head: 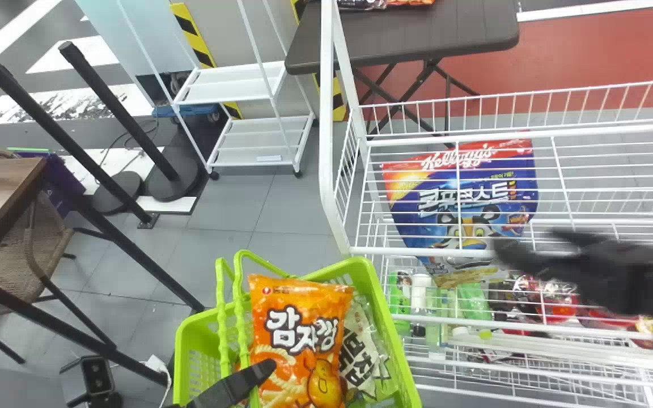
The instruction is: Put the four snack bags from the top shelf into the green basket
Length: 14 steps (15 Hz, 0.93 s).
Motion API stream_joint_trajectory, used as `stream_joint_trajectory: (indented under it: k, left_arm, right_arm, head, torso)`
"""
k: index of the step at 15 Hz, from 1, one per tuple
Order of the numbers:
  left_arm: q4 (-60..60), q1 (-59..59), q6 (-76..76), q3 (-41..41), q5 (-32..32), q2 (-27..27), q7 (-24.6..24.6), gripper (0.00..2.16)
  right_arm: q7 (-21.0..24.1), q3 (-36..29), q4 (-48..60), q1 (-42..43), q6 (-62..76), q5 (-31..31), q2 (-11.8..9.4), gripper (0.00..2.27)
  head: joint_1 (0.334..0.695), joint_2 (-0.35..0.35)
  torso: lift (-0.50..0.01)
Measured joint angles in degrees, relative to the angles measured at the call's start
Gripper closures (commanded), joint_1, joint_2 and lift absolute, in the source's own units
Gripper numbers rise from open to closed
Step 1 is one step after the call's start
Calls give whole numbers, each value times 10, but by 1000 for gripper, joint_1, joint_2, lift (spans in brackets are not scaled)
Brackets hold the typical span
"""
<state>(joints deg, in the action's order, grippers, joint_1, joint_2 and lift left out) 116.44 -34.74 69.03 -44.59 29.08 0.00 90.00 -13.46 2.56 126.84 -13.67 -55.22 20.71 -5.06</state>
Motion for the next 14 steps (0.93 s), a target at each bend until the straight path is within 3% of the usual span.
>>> stream_joint_trajectory:
  k: [1, 2, 6, 12, 14]
  left_arm:
    - [-1, 0, 0, 1, 0, 0, 0, 2145]
    - [-2, 0, -1, 1, 0, 0, 0, 2145]
    - [-4, -1, -2, 1, 0, 0, 0, 2145]
    - [-6, -4, -3, 0, 0, 0, 0, 2145]
    - [-7, -4, -3, 1, 0, 0, 0, 2145]
  right_arm:
    - [17, -13, -11, 3, 38, -40, 0, 43]
    - [36, -23, -28, 11, 76, -80, 0, 43]
    - [57, -73, -130, 83, 137, -171, 1, 43]
    - [57, -129, -289, 196, 148, -221, 1, 53]
    - [57, -130, -340, 240, 151, -247, 1, 205]
  head:
    - [695, 308]
    - [695, 205]
    - [695, 22]
    - [695, -95]
    - [695, -106]
  torso:
    - [0]
    - [0]
    - [0]
    - [0]
    - [0]
